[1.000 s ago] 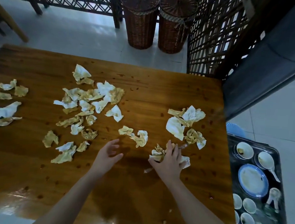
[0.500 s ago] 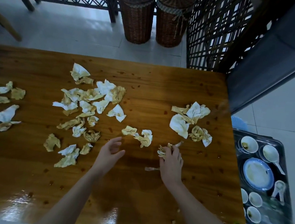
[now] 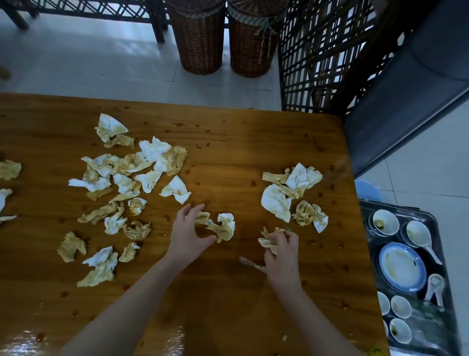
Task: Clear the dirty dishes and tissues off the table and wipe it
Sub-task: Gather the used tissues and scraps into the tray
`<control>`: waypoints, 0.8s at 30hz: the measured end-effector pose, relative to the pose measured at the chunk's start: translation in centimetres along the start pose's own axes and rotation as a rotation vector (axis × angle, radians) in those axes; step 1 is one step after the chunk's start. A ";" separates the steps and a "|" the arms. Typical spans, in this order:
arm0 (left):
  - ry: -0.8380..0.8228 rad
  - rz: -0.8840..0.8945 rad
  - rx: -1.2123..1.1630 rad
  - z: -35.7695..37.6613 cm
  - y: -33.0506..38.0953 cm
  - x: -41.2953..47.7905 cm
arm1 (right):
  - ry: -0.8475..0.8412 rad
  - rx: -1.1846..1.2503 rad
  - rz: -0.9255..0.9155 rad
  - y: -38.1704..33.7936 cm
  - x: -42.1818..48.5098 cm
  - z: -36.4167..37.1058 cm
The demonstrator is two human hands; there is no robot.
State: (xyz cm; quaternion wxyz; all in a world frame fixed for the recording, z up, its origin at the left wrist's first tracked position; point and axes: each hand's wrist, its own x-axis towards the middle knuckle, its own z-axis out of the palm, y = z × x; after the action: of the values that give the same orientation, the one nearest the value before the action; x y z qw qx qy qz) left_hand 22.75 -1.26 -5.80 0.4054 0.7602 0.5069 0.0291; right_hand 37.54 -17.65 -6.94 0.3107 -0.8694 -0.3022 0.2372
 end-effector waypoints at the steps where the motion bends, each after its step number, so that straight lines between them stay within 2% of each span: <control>1: -0.001 0.013 0.045 0.4 0.3 0.3 | 0.012 0.002 0.002 0.0 0.1 -0.6; 5: -0.080 0.039 0.228 2.0 1.4 1.7 | 0.060 -0.004 0.012 0.8 0.2 -2.7; 11: -0.201 0.110 0.311 4.0 2.0 2.4 | 0.135 0.001 0.037 2.6 -1.3 -4.3; 17: -0.155 0.186 0.347 4.6 2.6 2.1 | 0.176 0.018 0.137 4.1 -2.4 -5.5; 24: -0.135 0.286 0.322 5.9 5.7 0.4 | 0.213 0.044 0.144 6.1 -3.9 -8.7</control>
State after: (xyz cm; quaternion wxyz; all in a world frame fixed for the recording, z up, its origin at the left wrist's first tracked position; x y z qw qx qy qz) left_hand 29.89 -5.28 -6.19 0.3035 0.8795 0.3636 -0.0459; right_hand 42.29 -27.56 -4.13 0.3421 -0.9022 -0.1992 0.1714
